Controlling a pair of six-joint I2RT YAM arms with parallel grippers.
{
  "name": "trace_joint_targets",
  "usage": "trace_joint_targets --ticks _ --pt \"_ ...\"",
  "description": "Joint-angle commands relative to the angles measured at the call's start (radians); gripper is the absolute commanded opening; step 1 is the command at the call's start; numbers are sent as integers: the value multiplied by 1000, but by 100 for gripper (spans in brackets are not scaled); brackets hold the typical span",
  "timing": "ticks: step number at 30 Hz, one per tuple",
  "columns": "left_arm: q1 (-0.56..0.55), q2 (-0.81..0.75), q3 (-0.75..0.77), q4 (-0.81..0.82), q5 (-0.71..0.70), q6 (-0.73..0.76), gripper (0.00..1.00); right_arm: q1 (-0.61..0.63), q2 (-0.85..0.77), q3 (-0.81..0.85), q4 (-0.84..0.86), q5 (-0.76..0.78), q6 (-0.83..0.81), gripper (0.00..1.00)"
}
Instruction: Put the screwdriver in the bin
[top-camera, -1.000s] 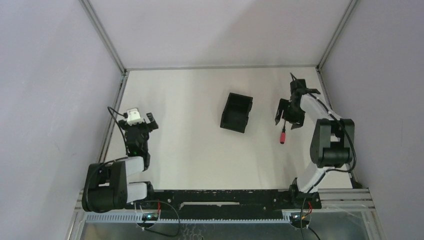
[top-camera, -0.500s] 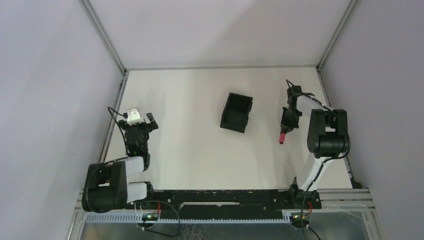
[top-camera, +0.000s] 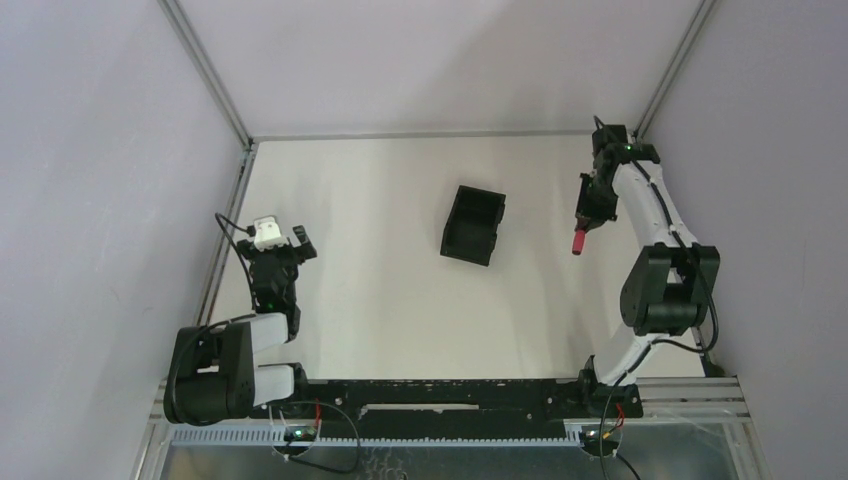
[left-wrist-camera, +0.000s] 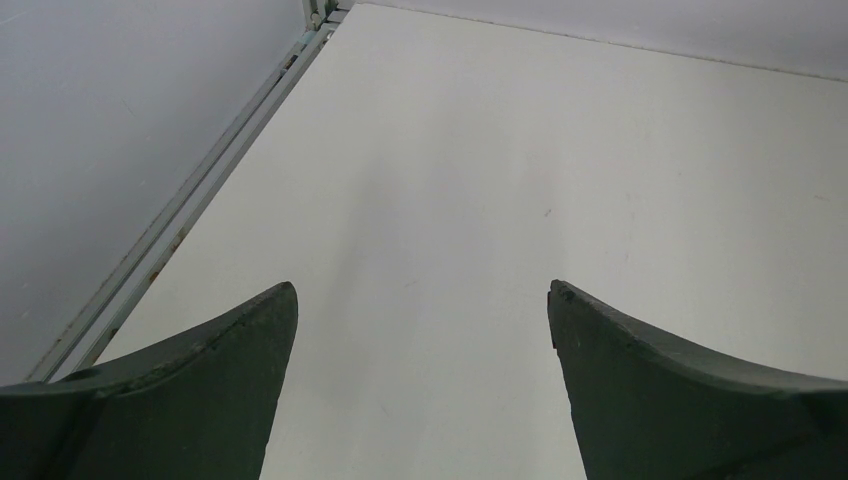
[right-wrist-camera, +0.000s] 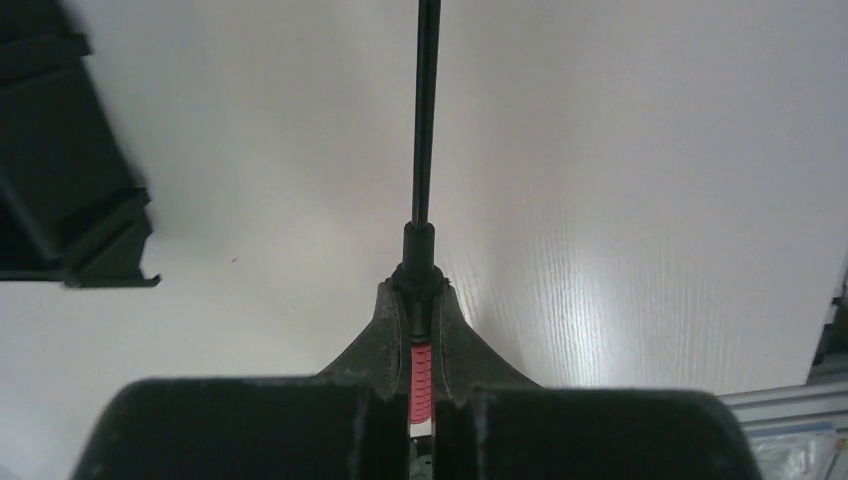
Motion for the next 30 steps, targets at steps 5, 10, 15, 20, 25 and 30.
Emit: trace_joint_targets --ticks 5,10,15,20,25,30 --pt "-4 1 13 40 -2 17 100 18 -77 129 -139 -32 27 0" --pt "-5 1 13 40 -2 16 100 176 -18 200 -85 -33 85 0" --pt "-4 1 13 40 -3 16 100 353 158 410 -105 -70 99 0" --pt "-4 2 13 40 -2 16 100 459 274 559 -100 -63 67 0" --pt "-4 1 13 40 -3 16 100 495 329 564 0 -44 23 0" --pt "-4 1 13 40 -3 16 100 518 384 520 58 6 -3 0"
